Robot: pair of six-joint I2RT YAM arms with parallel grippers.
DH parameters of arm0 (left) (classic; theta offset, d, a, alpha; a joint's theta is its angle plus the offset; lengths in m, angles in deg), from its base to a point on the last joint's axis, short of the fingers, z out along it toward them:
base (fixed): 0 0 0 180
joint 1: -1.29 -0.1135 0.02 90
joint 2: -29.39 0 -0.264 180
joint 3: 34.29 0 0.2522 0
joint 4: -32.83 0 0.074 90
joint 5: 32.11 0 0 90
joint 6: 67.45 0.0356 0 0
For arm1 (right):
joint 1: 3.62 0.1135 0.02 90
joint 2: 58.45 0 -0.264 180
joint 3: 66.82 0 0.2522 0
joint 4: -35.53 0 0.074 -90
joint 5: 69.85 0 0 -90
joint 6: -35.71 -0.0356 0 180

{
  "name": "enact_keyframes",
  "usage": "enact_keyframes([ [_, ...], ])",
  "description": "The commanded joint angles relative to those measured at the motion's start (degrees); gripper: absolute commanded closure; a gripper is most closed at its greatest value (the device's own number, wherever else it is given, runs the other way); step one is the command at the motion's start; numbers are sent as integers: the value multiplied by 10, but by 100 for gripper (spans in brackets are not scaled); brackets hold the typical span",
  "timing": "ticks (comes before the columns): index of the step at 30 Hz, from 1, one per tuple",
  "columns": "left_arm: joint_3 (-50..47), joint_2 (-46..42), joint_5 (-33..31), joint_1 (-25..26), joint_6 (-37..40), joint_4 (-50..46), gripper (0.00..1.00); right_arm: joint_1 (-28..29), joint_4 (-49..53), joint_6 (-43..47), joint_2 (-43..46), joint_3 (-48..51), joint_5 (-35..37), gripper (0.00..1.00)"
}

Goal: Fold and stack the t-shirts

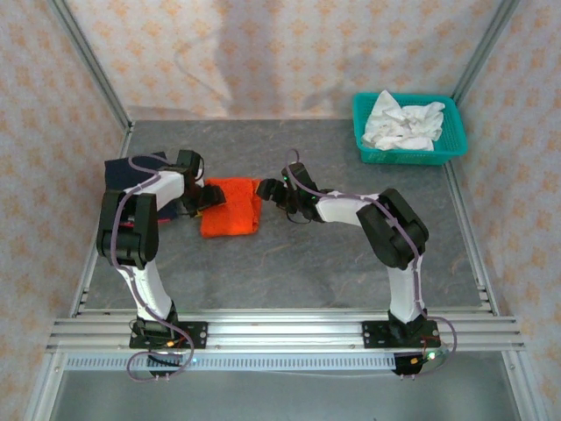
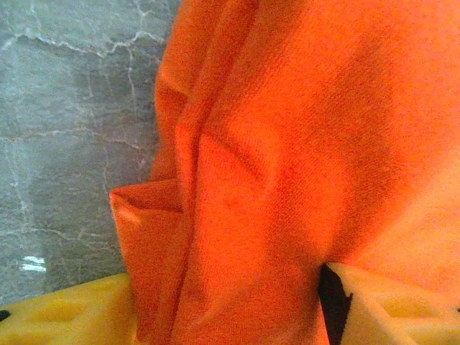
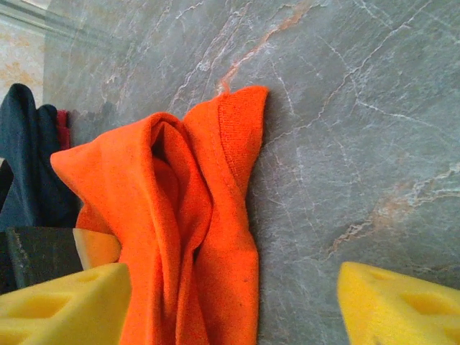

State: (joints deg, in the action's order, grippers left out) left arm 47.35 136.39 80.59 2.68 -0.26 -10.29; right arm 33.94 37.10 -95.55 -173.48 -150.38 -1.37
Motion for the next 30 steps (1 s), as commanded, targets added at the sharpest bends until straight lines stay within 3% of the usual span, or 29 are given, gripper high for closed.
enact_keyframes([
  [1,1,11,18,14,11,-19,33,1,40,12,-25,-52,-25,34],
  [6,-5,-2,28,16,9,-16,25,14,91,27,-91,-144,-51,39],
  [11,-11,4,58,16,1,6,21,24,141,37,-125,-183,-44,27],
  [15,-16,13,88,18,-11,31,21,27,194,59,-143,-217,-55,28],
  [21,-20,21,124,26,-30,63,22,35,193,66,-159,-235,-93,49],
  [27,-28,13,153,27,-53,99,26,36,148,38,-161,-222,-109,87],
  [30,-25,12,162,28,-65,112,32,36,132,27,-162,-213,-110,95],
])
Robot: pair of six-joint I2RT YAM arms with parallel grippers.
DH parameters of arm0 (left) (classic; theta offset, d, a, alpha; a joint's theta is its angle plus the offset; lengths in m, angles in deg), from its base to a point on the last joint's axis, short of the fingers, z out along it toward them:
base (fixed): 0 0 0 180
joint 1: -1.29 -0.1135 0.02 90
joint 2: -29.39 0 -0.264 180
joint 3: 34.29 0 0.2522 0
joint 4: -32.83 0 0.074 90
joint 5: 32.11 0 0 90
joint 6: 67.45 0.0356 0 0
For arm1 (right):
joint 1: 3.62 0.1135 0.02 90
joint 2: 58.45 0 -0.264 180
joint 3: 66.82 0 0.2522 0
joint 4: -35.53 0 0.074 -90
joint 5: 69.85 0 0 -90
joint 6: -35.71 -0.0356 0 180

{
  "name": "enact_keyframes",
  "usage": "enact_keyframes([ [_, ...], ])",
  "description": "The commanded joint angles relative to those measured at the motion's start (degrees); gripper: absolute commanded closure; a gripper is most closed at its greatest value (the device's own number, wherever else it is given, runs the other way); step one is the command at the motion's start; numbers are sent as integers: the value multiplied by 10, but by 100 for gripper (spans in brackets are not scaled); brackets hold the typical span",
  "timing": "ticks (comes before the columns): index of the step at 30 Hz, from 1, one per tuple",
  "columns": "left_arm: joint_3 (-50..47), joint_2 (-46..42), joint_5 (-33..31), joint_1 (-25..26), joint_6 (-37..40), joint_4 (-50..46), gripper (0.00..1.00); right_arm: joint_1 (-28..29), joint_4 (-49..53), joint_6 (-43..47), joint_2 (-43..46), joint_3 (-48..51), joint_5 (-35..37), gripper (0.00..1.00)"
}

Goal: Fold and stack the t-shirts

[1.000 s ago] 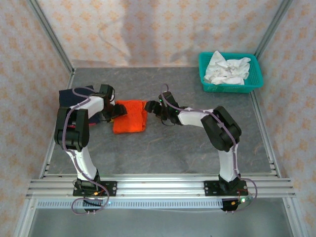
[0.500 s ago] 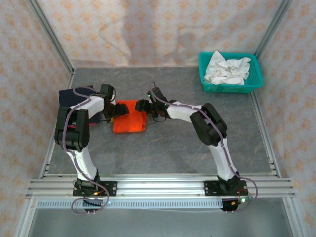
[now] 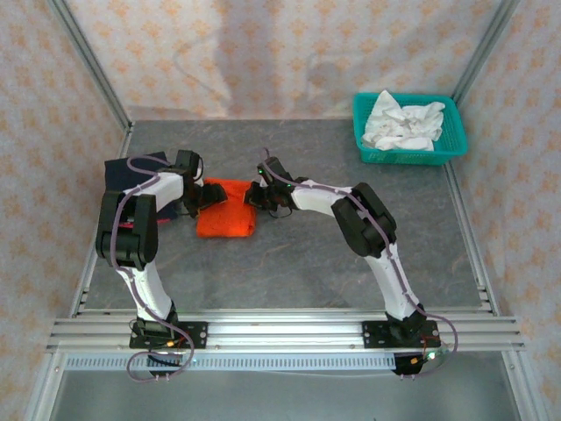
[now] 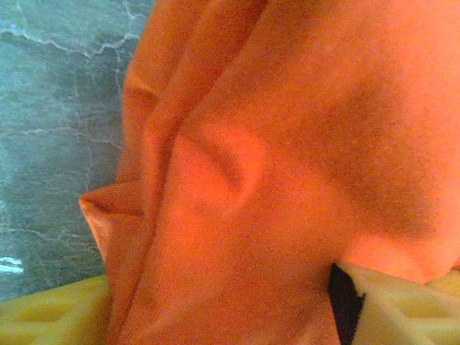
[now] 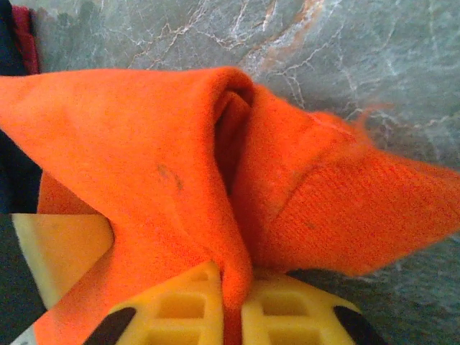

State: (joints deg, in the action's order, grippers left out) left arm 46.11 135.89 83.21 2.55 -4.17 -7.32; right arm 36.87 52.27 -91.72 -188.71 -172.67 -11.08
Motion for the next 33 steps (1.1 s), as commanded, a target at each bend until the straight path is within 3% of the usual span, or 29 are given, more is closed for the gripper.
enact_keyframes([
  [1,-12,15,136,30,-26,83,35,6,-21,-12,-9,12,-13,95],
  [7,-15,16,148,30,-30,91,60,5,-34,-20,-3,28,-9,96],
  [15,-15,16,108,30,-7,65,100,-2,-50,-21,19,46,-8,92],
  [17,-7,14,91,30,3,49,100,-5,-50,-16,30,52,-3,83],
  [20,2,4,55,30,19,19,100,-8,-62,-4,57,71,8,49],
  [24,27,-14,-16,30,51,-55,100,-13,-65,14,89,93,26,20],
  [33,73,-59,-161,30,99,-149,100,-29,-82,40,137,138,39,15],
])
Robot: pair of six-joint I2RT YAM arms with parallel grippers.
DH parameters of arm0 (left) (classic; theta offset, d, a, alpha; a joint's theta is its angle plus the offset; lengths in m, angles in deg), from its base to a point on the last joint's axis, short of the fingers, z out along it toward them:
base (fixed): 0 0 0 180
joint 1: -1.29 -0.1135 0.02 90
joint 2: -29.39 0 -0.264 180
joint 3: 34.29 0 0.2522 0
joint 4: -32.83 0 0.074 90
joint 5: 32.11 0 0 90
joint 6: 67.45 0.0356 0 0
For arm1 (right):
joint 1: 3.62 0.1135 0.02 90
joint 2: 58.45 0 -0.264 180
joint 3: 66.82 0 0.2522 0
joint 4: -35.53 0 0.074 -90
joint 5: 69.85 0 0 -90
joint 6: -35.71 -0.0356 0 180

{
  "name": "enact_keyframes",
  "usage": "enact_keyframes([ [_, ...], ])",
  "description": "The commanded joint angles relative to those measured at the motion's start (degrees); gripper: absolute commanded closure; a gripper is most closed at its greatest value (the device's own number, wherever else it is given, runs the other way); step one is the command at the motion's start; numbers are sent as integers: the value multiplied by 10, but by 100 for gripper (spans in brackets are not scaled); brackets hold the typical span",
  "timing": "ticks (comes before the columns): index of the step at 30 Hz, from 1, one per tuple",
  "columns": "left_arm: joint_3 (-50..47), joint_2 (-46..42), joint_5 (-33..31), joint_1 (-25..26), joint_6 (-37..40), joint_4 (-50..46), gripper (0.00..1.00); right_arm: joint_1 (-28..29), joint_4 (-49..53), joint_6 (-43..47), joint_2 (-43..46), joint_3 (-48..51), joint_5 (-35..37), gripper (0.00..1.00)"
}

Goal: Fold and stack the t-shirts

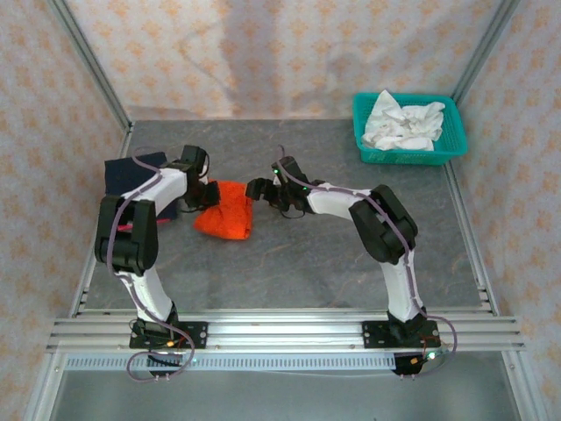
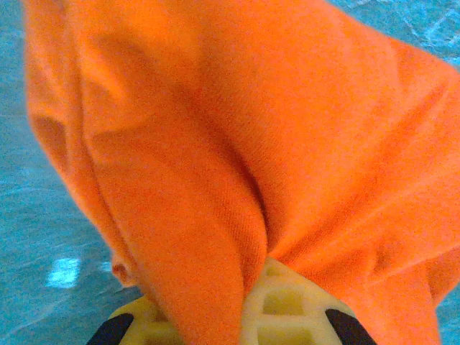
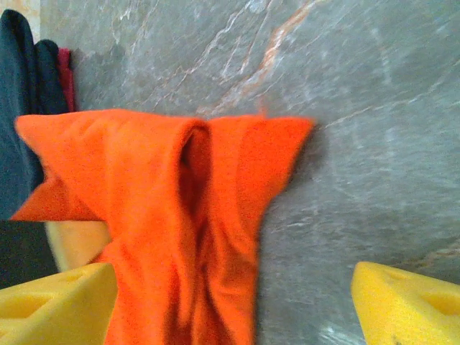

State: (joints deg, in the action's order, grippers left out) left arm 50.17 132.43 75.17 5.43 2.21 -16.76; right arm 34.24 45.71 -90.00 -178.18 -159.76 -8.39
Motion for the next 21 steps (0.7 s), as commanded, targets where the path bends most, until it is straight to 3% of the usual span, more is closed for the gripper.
enact_keyframes([
  [1,41,-26,-92,1,43,-60,100,-2,-17,32,33,8,6,15],
  [8,85,-42,-181,2,111,-46,100,15,-61,102,50,12,-61,15],
  [15,171,8,-276,-12,151,-69,100,60,-134,158,55,9,-95,12],
  [21,204,13,-253,-54,148,-82,100,86,-220,171,65,26,-85,11],
])
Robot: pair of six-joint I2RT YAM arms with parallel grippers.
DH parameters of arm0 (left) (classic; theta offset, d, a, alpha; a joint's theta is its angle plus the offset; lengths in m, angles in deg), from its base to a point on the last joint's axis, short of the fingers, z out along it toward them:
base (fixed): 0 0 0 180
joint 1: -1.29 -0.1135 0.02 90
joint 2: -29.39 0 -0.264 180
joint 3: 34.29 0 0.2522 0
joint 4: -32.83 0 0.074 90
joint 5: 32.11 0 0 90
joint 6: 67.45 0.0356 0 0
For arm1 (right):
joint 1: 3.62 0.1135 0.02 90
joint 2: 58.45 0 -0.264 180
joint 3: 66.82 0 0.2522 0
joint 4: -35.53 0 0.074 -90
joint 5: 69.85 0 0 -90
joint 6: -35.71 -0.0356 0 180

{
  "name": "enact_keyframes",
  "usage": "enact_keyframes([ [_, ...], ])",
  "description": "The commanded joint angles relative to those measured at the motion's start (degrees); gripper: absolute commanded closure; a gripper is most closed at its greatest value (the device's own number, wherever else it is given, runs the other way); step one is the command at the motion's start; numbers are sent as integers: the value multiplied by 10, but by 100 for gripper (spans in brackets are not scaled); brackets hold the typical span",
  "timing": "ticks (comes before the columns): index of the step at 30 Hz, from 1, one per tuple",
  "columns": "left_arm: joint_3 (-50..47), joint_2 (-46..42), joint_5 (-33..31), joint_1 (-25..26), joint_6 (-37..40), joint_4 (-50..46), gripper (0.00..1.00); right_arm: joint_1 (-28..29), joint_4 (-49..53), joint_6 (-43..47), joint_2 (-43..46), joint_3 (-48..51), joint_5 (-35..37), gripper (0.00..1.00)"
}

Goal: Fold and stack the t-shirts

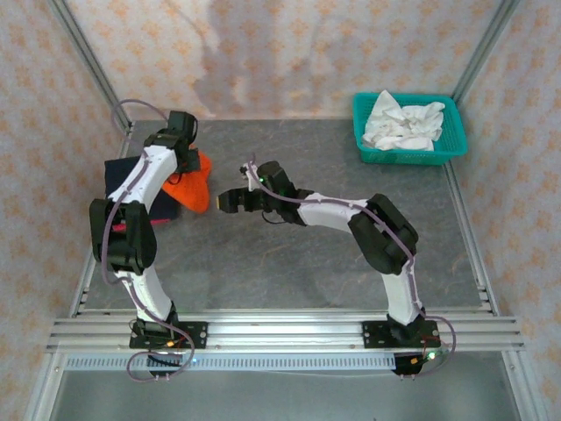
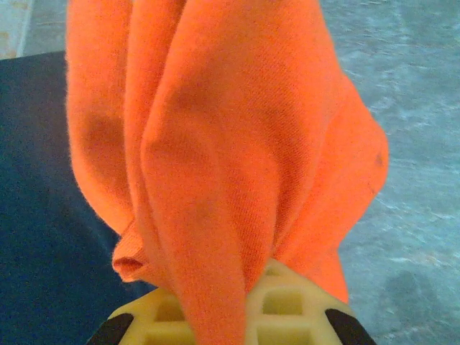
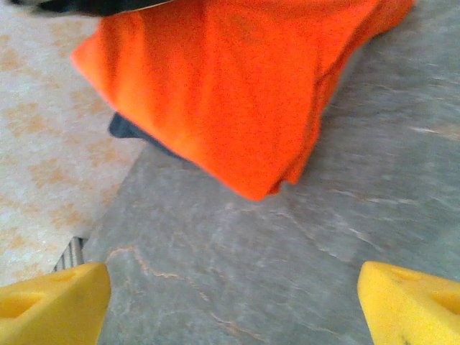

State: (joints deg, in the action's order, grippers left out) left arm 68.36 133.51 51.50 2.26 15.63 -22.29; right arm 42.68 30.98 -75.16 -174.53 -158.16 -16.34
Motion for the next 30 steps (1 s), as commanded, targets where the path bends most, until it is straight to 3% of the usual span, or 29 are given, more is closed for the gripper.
enact_keyframes([
  [1,26,-1,-6,-31,13,-29,100,4,-83,20,28,11,-7,11],
  [8,49,-20,-8,-77,19,-52,100,7,-94,19,22,6,-12,10],
  [30,77,-63,5,-120,34,-83,100,7,-101,3,12,3,-26,10],
])
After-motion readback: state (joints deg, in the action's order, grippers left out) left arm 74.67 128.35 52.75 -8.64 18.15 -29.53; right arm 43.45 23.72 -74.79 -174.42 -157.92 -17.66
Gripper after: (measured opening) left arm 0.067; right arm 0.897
